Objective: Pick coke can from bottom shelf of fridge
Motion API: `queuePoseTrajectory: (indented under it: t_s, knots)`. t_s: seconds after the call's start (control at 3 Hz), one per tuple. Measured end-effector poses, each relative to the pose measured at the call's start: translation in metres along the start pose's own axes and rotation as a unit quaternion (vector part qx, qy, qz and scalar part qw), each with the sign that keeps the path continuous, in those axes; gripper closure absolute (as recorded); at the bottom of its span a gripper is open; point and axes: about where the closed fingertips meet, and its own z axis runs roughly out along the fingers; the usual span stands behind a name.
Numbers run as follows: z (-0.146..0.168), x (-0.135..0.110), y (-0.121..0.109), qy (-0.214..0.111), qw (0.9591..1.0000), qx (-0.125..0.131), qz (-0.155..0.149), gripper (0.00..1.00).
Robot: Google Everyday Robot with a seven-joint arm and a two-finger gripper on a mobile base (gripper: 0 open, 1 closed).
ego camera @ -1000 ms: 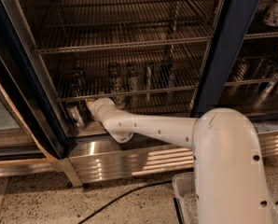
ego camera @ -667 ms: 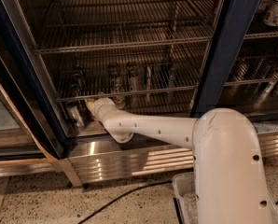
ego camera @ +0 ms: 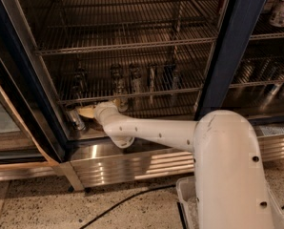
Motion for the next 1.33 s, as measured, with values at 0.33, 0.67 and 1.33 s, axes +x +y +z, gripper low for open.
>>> queuePoseTrajectory:
  t_s: [0.33,0.67,1.33]
  knots:
    - [-0.0002,0.0008,-0.0001,-0.001,1.0,0.003,-0.003,0.02]
    - [-0.0009,0.0011,-0.0008,-0.001,1.0,0.006,-0.004,0.21]
    - [0.0005,0.0052,-0.0034,0.0,0.9999,0.01,-0.007,0.25]
